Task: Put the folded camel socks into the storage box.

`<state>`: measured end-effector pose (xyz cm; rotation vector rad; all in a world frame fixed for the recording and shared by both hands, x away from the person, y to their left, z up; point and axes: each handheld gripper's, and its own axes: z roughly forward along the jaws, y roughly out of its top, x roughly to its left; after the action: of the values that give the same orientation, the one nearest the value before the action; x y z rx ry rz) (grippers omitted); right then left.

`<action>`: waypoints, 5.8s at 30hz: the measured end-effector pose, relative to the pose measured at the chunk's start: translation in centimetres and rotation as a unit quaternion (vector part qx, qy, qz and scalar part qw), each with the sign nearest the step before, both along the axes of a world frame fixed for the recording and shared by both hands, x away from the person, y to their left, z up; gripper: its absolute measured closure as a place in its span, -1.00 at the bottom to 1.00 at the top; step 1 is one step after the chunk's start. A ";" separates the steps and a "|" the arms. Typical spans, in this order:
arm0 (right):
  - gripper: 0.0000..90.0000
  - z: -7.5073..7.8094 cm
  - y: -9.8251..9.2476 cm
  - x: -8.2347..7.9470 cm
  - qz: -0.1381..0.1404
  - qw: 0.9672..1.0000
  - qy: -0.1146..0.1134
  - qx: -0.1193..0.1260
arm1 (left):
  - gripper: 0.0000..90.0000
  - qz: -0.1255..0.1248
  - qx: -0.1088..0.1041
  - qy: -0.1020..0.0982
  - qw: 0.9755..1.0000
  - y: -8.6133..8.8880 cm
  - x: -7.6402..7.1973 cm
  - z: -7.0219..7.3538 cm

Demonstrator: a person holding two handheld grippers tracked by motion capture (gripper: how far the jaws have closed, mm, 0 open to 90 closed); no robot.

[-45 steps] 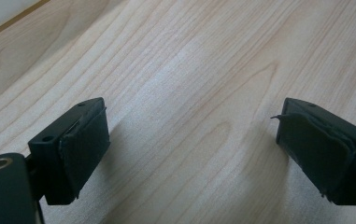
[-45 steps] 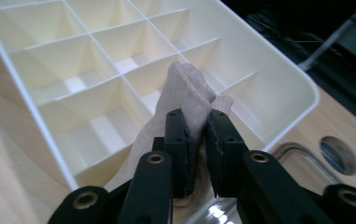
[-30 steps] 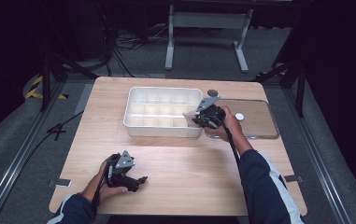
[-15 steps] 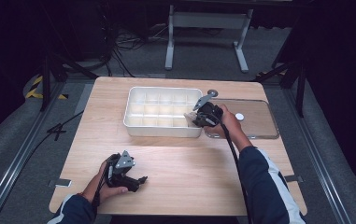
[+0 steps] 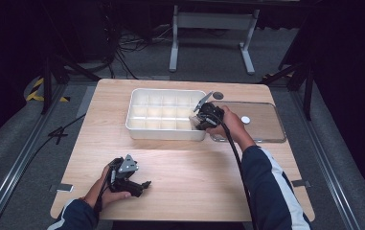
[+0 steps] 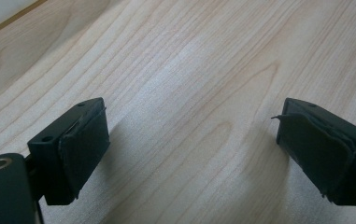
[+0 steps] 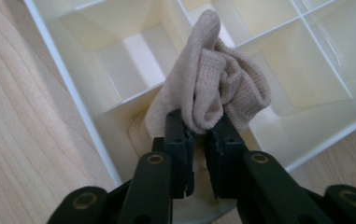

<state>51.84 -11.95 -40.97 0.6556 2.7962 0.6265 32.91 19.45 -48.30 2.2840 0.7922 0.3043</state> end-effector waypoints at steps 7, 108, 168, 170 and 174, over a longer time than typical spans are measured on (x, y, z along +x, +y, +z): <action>0.35 1.0 -0.5 -0.3 -0.022 0.999 0.004 0.034 | -0.79 -0.001 -0.002 0.004 1.000 -0.1 0.0 0.0; 0.43 0.2 -0.2 -0.6 -0.042 0.998 0.015 0.042 | -0.79 -0.004 -0.002 0.005 1.000 -0.3 0.1 0.0; -0.17 3.5 -3.9 -8.1 -0.031 0.992 -0.078 0.092 | -0.80 -0.006 -0.006 0.004 1.000 -0.4 0.2 -0.1; -0.19 3.5 -4.1 -8.3 -0.033 0.992 -0.077 0.091 | -0.80 -0.006 -0.007 0.004 1.000 -0.4 0.2 -0.1; -0.24 3.5 -4.5 -8.6 -0.037 0.992 -0.083 0.090 | -0.80 -0.006 -0.006 0.004 1.000 -0.4 0.2 -0.1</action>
<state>43.26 -16.45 -37.44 0.7014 2.5704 0.8832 33.12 19.06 -48.38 2.2784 0.7826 0.2840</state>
